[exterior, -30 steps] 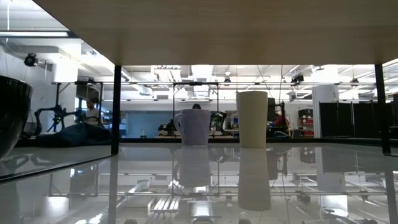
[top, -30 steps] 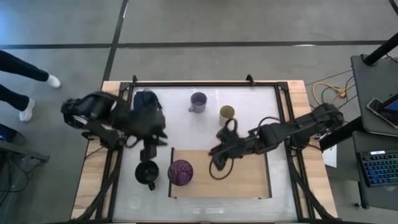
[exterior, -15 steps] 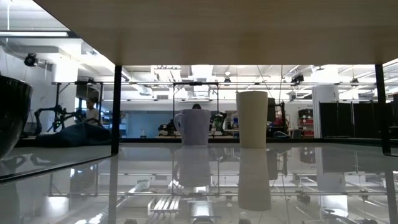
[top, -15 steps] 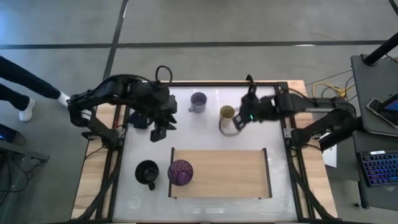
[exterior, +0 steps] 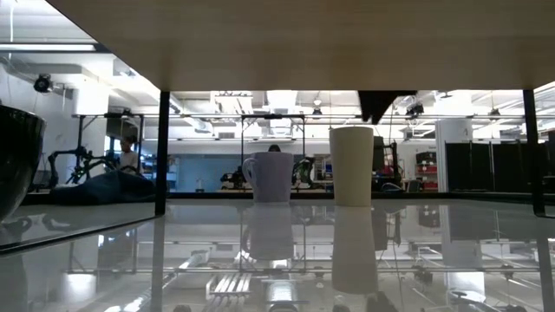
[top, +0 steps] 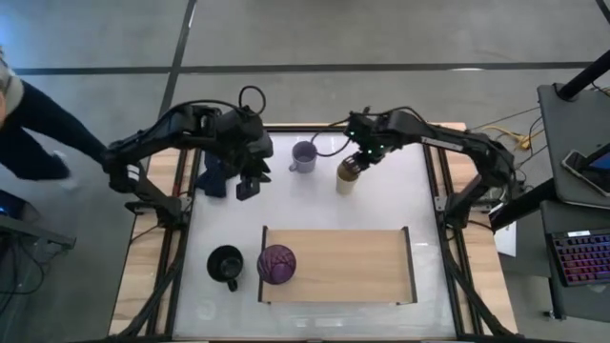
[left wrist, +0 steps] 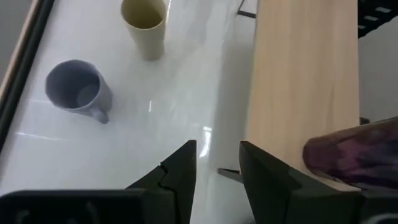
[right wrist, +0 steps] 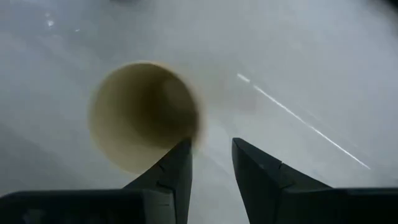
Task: Stack small to large cups/mugs on shelf
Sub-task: Put the yellow cup on the shelf
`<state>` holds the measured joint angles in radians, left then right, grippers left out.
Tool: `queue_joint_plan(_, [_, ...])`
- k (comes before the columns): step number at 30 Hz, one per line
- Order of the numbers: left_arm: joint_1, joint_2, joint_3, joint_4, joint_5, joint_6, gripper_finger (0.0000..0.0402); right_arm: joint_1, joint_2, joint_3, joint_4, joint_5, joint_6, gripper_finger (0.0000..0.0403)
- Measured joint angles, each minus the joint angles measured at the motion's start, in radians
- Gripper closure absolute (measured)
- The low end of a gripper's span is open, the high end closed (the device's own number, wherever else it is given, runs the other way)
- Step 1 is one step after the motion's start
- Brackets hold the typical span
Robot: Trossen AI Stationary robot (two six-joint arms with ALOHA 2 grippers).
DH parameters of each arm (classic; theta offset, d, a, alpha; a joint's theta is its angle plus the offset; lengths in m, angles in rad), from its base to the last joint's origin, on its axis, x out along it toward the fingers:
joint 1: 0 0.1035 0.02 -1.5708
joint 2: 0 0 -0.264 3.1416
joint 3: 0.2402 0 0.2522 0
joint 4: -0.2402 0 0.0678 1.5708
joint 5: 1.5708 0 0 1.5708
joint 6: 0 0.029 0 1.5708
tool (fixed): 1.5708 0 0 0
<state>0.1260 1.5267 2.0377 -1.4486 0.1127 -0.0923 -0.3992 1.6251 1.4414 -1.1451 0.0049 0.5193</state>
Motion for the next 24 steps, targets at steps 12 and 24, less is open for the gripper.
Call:
queue_joint_plan(12, [0.112, -0.022, -0.003, -0.002, 0.013, 0.103, 0.0295, 0.006, 0.082, 0.004, 0.075, 0.013, 0.006, 0.0296])
queue_joint_plan(24, [0.152, -0.023, -0.057, -0.005, 0.028, 0.135, 0.0295, 0.015, 0.031, 0.018, 0.074, -0.012, 0.060, 0.0296])
